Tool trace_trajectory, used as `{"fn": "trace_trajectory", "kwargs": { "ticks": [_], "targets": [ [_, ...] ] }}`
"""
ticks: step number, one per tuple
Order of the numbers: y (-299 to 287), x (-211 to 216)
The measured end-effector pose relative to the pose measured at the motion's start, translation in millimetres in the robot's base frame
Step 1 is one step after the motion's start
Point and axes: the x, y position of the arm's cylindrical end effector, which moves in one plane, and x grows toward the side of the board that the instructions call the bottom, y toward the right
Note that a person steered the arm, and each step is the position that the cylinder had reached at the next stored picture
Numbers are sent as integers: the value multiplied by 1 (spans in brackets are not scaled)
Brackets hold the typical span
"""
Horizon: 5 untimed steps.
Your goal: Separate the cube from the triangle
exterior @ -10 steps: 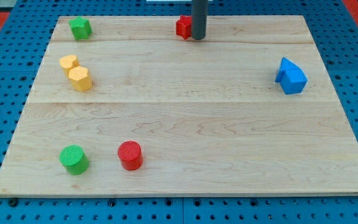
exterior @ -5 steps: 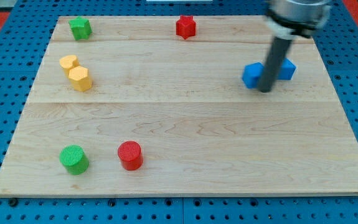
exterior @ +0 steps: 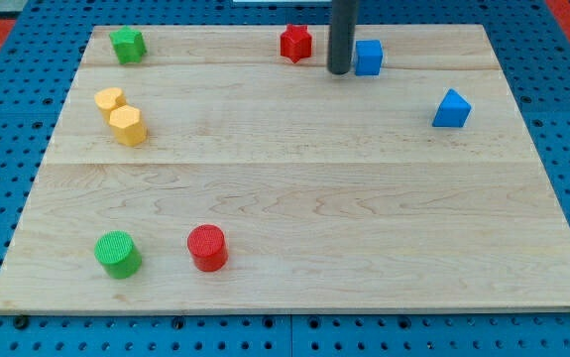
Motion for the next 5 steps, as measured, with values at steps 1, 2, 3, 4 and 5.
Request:
{"fn": "trace_trajectory", "kwargs": {
  "ticks": [1, 2, 3, 4, 5],
  "targets": [
    [47, -24],
    [52, -41],
    [48, -21],
    [41, 5],
    [45, 6]
  ]
}}
